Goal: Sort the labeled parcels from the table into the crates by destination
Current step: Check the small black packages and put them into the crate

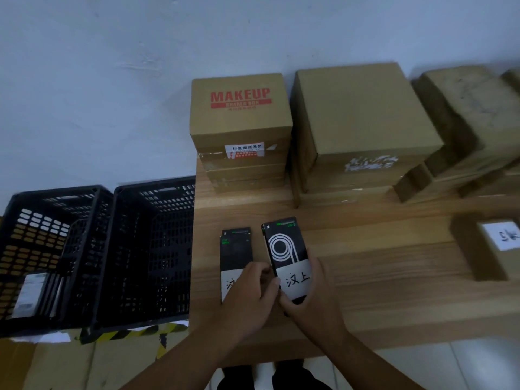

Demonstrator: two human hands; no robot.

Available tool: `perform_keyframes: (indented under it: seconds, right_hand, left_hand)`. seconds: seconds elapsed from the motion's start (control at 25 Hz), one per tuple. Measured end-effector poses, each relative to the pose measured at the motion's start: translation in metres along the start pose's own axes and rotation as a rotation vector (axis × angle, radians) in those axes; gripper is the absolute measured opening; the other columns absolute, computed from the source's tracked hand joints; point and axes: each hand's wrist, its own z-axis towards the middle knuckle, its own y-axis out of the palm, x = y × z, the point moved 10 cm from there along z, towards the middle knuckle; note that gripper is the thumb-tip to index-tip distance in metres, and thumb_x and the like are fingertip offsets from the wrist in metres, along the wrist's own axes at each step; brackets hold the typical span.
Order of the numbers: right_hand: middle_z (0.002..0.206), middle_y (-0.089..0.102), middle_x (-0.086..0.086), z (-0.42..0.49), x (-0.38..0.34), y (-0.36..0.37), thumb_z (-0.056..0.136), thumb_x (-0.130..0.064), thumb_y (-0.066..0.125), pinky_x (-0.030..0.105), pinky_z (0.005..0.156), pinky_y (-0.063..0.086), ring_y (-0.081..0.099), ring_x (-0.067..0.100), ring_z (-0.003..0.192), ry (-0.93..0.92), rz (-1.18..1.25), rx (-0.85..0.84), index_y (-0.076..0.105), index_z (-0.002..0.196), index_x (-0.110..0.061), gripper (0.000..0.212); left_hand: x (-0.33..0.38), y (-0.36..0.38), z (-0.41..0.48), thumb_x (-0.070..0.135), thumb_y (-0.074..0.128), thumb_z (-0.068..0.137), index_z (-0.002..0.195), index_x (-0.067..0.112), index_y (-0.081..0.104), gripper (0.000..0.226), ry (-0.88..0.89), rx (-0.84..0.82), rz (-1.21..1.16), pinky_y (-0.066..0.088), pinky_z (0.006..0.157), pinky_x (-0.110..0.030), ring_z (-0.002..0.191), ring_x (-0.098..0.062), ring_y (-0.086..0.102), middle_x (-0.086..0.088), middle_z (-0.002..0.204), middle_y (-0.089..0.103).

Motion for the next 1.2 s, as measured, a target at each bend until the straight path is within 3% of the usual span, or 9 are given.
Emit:
perform_keyframes:
  seconds: [0.08, 0.16, 0.32, 0.4, 0.52, 0.68, 0.92, 1.04, 1.2]
  right_hand:
    - [0.138, 0.041, -0.013, -0.004, -0.002, -0.006, 0.077, -0.037, 0.082, 0.011, 0.085, 0.054, 0.049, -0.006, 0.121, -0.028, 0.082, -0.019, 0.027, 0.155, -0.031, 0.096]
    - [0.140, 0.044, -0.013, -0.009, -0.006, -0.014, 0.085, -0.022, 0.077, 0.021, 0.086, 0.059, 0.057, 0.002, 0.120, -0.072, 0.195, -0.005, 0.035, 0.151, -0.036, 0.079]
    - [0.135, 0.062, -0.011, -0.015, -0.006, -0.030, 0.095, -0.019, 0.062, 0.027, 0.090, 0.058, 0.067, 0.013, 0.117, -0.068, 0.480, 0.052, 0.054, 0.139, -0.042, 0.050]
    - [0.127, 0.070, -0.010, -0.015, -0.001, -0.033, 0.095, -0.027, 0.062, 0.027, 0.090, 0.059, 0.069, 0.012, 0.114, -0.010, 0.564, 0.035, 0.061, 0.131, -0.046, 0.040]
    - [0.121, 0.072, -0.014, -0.015, 0.006, -0.037, 0.090, -0.050, 0.062, 0.027, 0.091, 0.058, 0.069, 0.007, 0.112, 0.037, 0.471, -0.016, 0.065, 0.123, -0.052, 0.033]
    - [0.132, 0.064, -0.024, -0.020, 0.024, -0.041, 0.085, -0.073, 0.059, 0.012, 0.086, 0.053, 0.062, -0.005, 0.118, 0.177, 0.529, -0.127, 0.057, 0.132, -0.058, 0.050]
    - [0.127, 0.071, -0.009, -0.017, 0.049, -0.057, 0.094, -0.025, 0.072, 0.039, 0.093, 0.059, 0.070, 0.015, 0.115, 0.256, 0.688, -0.142, 0.049, 0.145, -0.036, 0.057]
    - [0.111, 0.078, -0.002, -0.011, 0.060, -0.066, 0.092, -0.013, 0.072, 0.035, 0.080, 0.062, 0.075, 0.017, 0.102, 0.327, 0.711, -0.103, 0.064, 0.131, -0.024, 0.041]
    - [0.110, 0.078, 0.005, -0.003, 0.040, -0.053, 0.087, -0.009, 0.075, 0.031, 0.076, 0.062, 0.075, 0.022, 0.103, 0.288, 0.740, -0.173, 0.070, 0.122, -0.021, 0.036]
  left_hand:
    - [-0.003, 0.009, 0.001, 0.049, 0.053, 0.099, 0.130, 0.032, 0.050, 0.036, -0.104, -0.041, -0.153, 0.051, 0.092, -0.022, 0.108, 0.005, 0.056, 0.016, 0.123, 0.057]
    - [-0.004, 0.014, 0.003, 0.052, 0.057, 0.096, 0.123, 0.037, 0.052, 0.032, -0.186, -0.065, -0.308, 0.055, 0.090, -0.027, 0.104, 0.003, 0.061, 0.014, 0.120, 0.062]
    - [0.010, 0.020, 0.006, 0.074, 0.060, 0.080, 0.120, 0.050, 0.054, 0.047, -0.193, -0.102, -0.385, 0.053, 0.075, -0.017, 0.093, 0.008, 0.065, 0.020, 0.111, 0.068]
    - [0.021, 0.024, 0.008, 0.084, 0.059, 0.071, 0.117, 0.057, 0.056, 0.053, -0.156, -0.134, -0.376, 0.053, 0.069, -0.012, 0.091, 0.012, 0.064, 0.023, 0.107, 0.069]
    - [0.042, 0.039, 0.010, 0.085, 0.062, 0.068, 0.107, 0.069, 0.057, 0.043, -0.095, -0.220, -0.378, 0.054, 0.069, -0.011, 0.096, 0.012, 0.064, 0.032, 0.105, 0.068]
    - [0.054, 0.054, 0.011, 0.069, 0.056, 0.087, 0.112, 0.049, 0.067, 0.033, -0.126, -0.261, -0.465, 0.053, 0.079, -0.015, 0.102, 0.004, 0.068, 0.023, 0.109, 0.073]
    - [0.061, 0.057, 0.013, 0.037, 0.057, 0.100, 0.114, 0.033, 0.067, 0.018, -0.149, -0.097, -0.465, 0.055, 0.069, -0.015, 0.092, 0.000, 0.072, 0.013, 0.102, 0.077]
    - [0.055, 0.032, 0.007, 0.026, 0.064, 0.097, 0.120, 0.036, 0.062, 0.026, -0.105, 0.066, -0.436, 0.057, 0.073, -0.018, 0.094, 0.002, 0.070, 0.012, 0.105, 0.074]
    - [0.033, -0.006, -0.016, 0.029, 0.065, 0.096, 0.114, 0.042, 0.062, 0.022, -0.067, 0.226, -0.351, 0.054, 0.075, -0.015, 0.098, 0.006, 0.066, 0.029, 0.104, 0.070]
